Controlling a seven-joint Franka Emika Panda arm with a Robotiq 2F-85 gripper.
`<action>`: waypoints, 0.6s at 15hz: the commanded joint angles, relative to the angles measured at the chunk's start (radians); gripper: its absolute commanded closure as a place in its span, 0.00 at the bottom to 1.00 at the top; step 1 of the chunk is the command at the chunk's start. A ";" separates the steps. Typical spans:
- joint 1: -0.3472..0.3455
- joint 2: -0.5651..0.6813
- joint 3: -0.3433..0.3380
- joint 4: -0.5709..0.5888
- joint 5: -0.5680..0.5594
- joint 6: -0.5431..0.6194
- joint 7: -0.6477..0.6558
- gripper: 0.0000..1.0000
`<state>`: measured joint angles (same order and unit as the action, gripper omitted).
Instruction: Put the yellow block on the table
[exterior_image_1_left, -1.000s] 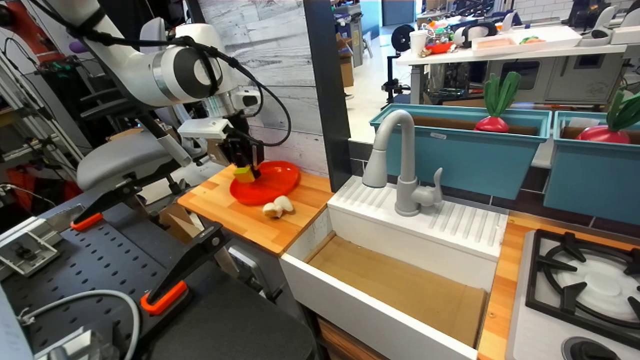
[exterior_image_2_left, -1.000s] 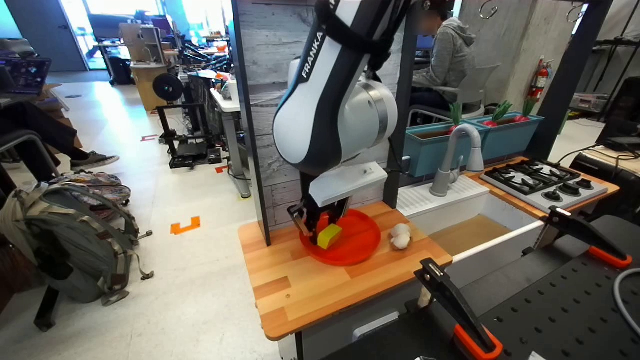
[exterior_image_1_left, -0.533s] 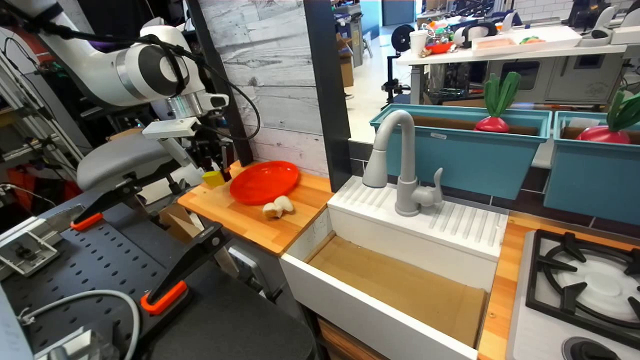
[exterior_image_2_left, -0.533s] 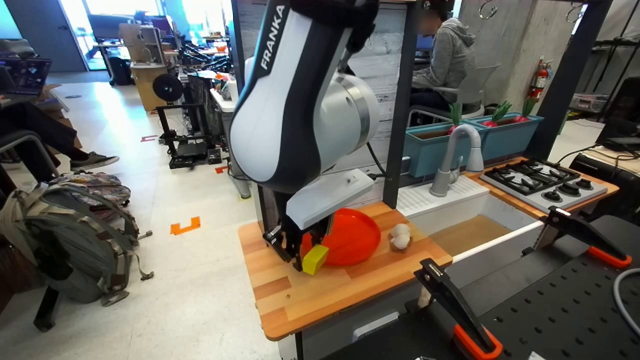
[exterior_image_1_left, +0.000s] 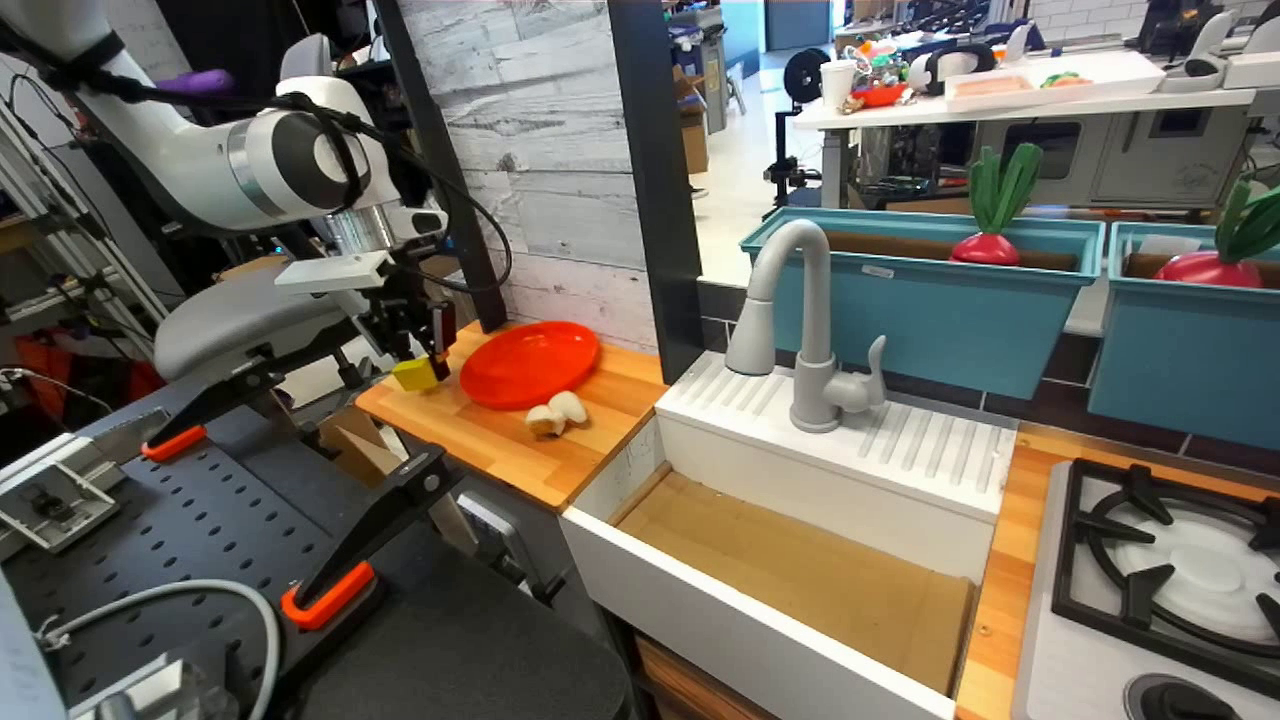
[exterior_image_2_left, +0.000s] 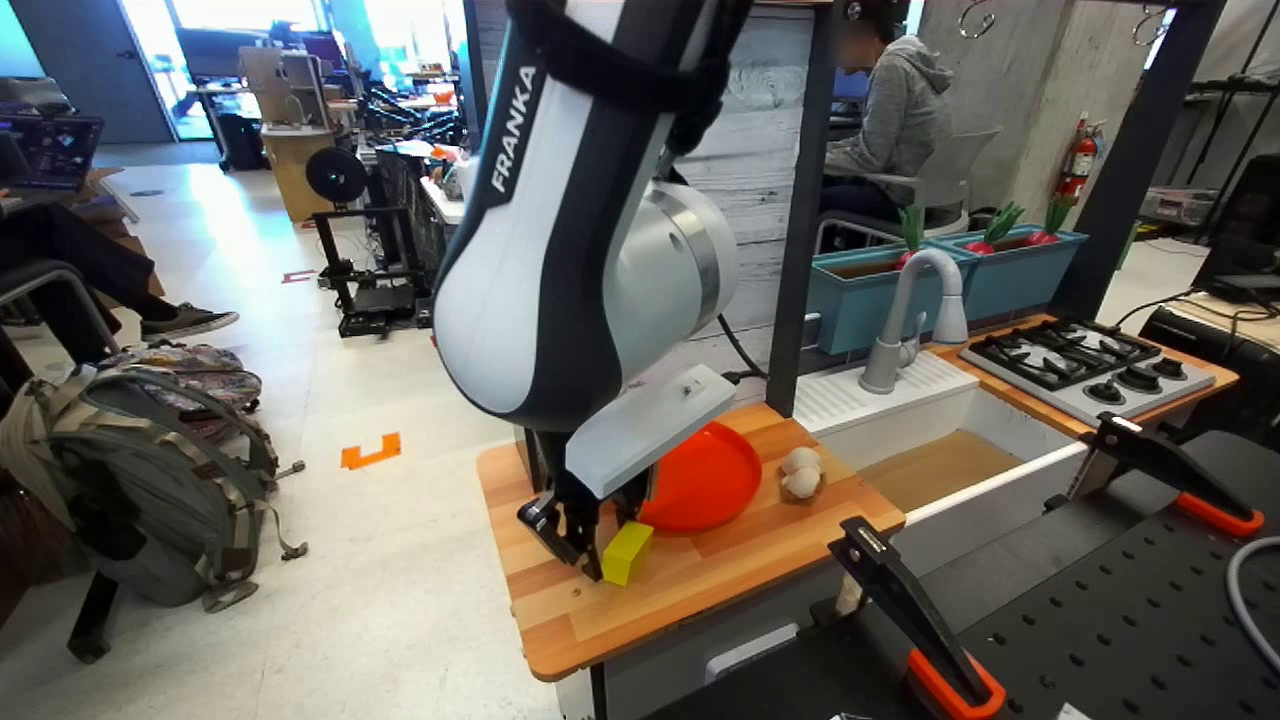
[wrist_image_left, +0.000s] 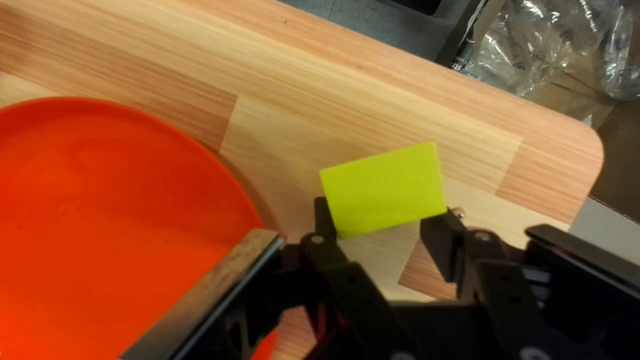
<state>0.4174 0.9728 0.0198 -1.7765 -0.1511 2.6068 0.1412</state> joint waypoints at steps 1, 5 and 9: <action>0.002 0.052 0.002 0.073 -0.021 -0.046 -0.014 0.78; 0.004 0.068 0.001 0.099 -0.022 -0.055 -0.018 0.78; 0.006 0.073 -0.002 0.114 -0.023 -0.073 -0.014 0.14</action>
<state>0.4181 1.0212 0.0199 -1.7080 -0.1518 2.5696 0.1256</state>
